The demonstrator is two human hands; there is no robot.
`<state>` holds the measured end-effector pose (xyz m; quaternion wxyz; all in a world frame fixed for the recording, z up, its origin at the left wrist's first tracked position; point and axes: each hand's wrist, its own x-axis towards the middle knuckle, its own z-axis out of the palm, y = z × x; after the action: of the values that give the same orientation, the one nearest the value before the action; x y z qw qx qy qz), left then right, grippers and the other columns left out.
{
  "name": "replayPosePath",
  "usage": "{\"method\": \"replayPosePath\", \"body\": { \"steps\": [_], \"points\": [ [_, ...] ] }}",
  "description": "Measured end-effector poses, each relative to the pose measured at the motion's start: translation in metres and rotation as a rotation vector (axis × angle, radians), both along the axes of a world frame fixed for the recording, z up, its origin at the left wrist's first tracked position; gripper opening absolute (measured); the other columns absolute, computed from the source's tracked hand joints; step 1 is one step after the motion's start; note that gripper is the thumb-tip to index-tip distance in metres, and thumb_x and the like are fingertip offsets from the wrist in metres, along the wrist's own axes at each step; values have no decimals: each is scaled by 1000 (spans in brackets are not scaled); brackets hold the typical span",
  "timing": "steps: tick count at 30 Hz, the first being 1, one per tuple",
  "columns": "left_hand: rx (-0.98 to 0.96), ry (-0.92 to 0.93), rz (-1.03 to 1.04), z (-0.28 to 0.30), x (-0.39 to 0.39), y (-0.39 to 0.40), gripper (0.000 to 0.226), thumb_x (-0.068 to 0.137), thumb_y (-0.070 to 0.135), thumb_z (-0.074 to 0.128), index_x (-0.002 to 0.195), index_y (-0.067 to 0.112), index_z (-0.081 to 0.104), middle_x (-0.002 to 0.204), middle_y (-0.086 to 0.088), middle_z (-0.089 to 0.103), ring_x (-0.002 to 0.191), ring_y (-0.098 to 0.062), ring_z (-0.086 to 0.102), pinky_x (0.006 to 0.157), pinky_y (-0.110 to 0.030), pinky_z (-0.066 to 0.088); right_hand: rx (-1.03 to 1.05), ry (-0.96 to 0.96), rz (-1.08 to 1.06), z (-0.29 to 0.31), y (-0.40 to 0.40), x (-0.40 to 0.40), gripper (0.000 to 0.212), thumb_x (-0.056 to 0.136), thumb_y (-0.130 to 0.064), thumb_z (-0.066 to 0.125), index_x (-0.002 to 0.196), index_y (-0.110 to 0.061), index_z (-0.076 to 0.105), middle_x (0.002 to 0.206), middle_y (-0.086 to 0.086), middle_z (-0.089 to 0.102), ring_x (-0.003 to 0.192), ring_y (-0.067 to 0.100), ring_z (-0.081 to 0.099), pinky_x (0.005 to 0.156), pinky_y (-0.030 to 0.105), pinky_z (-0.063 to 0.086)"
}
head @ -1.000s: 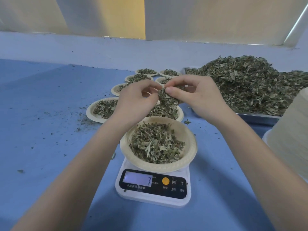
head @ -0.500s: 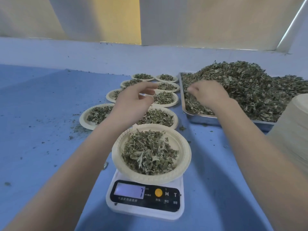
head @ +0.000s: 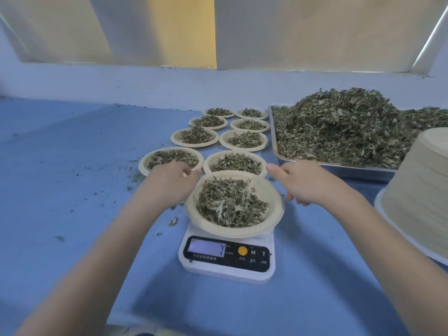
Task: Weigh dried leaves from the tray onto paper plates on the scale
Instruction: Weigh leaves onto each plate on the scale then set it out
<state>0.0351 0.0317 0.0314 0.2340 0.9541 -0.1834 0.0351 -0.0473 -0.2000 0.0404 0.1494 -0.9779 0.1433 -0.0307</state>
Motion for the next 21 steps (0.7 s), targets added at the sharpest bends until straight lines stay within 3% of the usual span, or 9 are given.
{"method": "replayPosePath", "body": {
  "steps": [4, 8, 12, 14, 17, 19, 21],
  "points": [
    [-135, 78, 15, -4, -13, 3, 28, 97, 37, 39, 87, 16, 55, 63, -6, 54, 52, -20, 51, 43, -19, 39, 91, 24, -8, 2, 14, -10, 62, 98, -53, 29, 104, -4, 66, 68, 8, 70, 50, 16, 60, 47, 21, 47],
    [-242, 56, 29, 1, -13, 7, 21, 96, 18, 42, 89, 12, 61, 54, -3, 54, 44, -15, 53, 36, -16, 37, 155, -64, -14, 9, 26, -9, 51, 98, -49, 36, 115, -8, 62, 80, 8, 69, 62, 19, 66, 62, 31, 55],
    [-488, 160, 56, 12, -1, 21, 22, 96, 16, 49, 88, 5, 66, 47, -2, 51, 40, -15, 51, 62, -30, 50, 280, -152, 8, 24, 35, 6, 38, 98, -42, 41, 122, -18, 58, 84, -5, 61, 57, 12, 62, 59, 26, 51],
    [-603, 224, 72, 20, 9, 28, 20, 96, 13, 51, 90, 1, 66, 45, -1, 51, 39, -16, 50, 59, -29, 52, 402, -189, 24, 31, 39, 22, 31, 97, -32, 45, 119, -16, 59, 86, -5, 61, 63, 12, 63, 69, 31, 54],
    [-752, 311, 114, 33, 24, 38, 17, 96, 9, 50, 95, -3, 62, 54, -9, 53, 33, -11, 49, 41, -21, 48, 685, -236, 55, 41, 50, 51, 25, 93, -11, 48, 115, -5, 61, 98, 12, 64, 77, 17, 65, 62, 23, 55],
    [-885, 400, 127, 41, 36, 47, 15, 96, 7, 51, 98, -6, 59, 65, -14, 59, 35, -12, 56, 40, -20, 50, 943, -260, 59, 45, 58, 70, 36, 92, -2, 50, 128, -7, 54, 113, 16, 62, 90, 22, 66, 65, 23, 57],
    [-1001, 463, 154, 47, 47, 57, 15, 95, 6, 53, 103, -7, 56, 76, -17, 63, 40, -17, 62, 42, -22, 53, 1110, -287, 65, 48, 64, 89, 45, 91, 0, 54, 135, -11, 48, 115, 18, 62, 96, 27, 67, 70, 27, 59]
  ]
}}
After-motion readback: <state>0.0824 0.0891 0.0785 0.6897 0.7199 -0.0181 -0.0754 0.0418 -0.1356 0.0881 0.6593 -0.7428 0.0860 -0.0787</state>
